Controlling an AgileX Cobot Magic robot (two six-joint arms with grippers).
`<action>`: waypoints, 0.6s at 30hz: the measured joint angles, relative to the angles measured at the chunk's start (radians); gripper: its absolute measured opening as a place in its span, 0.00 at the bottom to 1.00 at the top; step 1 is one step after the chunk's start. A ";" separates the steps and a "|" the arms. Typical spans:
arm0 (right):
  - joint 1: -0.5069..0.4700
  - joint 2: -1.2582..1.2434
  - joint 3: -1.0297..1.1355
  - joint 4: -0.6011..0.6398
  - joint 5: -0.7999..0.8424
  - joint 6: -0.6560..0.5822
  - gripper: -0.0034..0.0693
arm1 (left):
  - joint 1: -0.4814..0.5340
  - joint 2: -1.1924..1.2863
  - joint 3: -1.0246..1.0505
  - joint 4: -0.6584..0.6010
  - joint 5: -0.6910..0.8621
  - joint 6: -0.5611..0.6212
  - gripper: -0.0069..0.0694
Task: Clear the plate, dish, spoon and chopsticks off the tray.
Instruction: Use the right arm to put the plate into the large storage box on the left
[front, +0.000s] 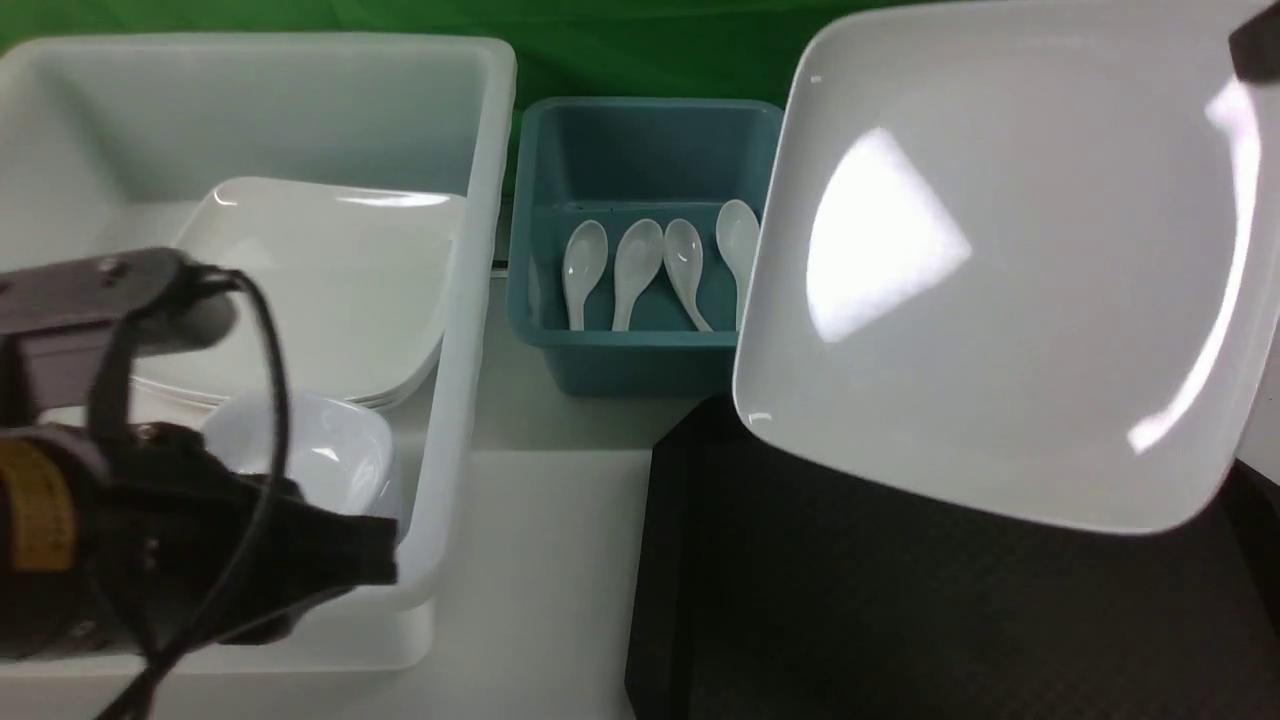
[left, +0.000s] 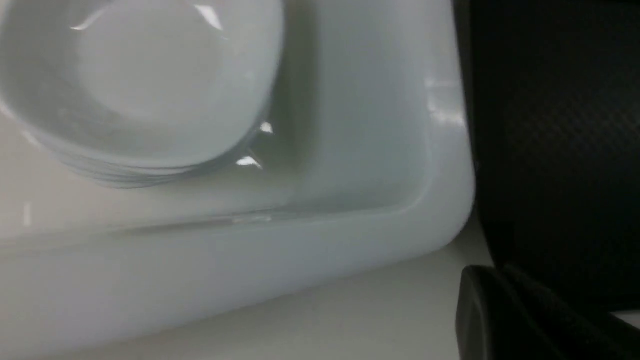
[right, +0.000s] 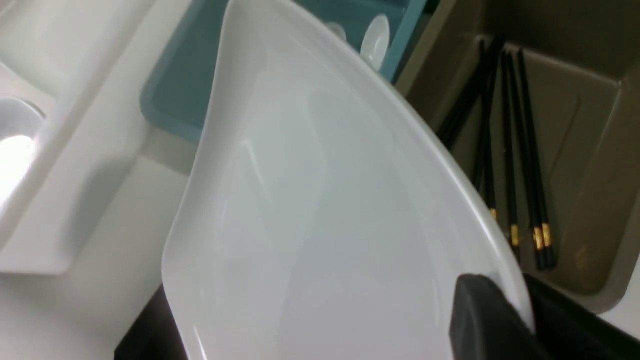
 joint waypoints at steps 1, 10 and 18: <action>0.016 0.021 -0.040 0.002 0.004 0.014 0.13 | 0.000 0.031 0.000 -0.023 -0.032 0.030 0.10; 0.154 0.217 -0.320 0.004 0.017 0.113 0.13 | 0.346 0.077 0.000 -0.160 -0.060 0.247 0.10; 0.300 0.451 -0.592 0.055 -0.091 0.201 0.13 | 0.828 -0.035 0.000 -0.485 -0.042 0.597 0.10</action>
